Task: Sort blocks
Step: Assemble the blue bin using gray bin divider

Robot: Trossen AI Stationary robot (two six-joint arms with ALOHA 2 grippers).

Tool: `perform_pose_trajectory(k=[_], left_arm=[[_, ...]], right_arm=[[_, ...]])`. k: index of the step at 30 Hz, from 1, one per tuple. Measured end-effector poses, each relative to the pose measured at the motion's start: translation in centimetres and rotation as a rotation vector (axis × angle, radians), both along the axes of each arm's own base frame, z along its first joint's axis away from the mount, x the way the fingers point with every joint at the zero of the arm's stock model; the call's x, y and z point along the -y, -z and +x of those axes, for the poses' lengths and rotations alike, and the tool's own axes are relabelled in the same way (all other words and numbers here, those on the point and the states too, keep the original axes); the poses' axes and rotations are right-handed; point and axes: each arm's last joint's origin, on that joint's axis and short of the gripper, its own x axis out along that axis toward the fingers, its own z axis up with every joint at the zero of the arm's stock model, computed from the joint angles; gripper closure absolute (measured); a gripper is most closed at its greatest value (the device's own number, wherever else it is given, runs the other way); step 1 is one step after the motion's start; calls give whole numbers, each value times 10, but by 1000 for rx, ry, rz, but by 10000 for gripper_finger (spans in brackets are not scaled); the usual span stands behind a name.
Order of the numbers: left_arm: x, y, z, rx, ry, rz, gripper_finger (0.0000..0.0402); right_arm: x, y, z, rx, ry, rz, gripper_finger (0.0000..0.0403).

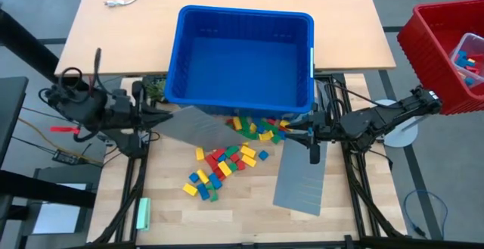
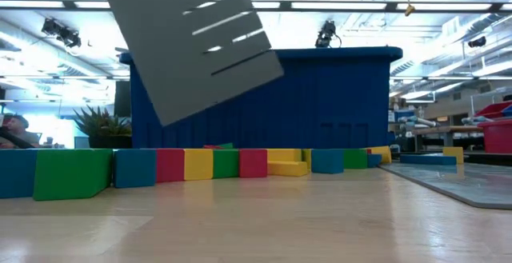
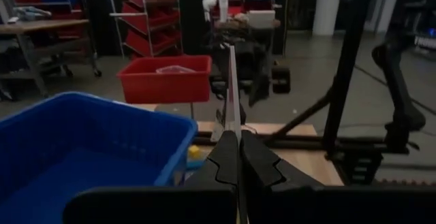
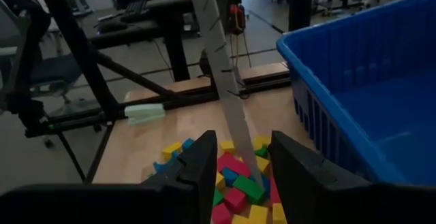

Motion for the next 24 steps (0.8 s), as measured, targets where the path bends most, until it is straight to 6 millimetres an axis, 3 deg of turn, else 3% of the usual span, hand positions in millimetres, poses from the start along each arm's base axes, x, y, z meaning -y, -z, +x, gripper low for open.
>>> perform_pose_trajectory(k=[14, 24], left_arm=[[-5, 1, -4, -76, -97, 222, 395], [-4, 25, -2, -299, -110, 263, 395]], right_arm=[[-2, 6, 4, -43, -23, -8, 281], [-2, 6, 4, -44, -24, -8, 285]])
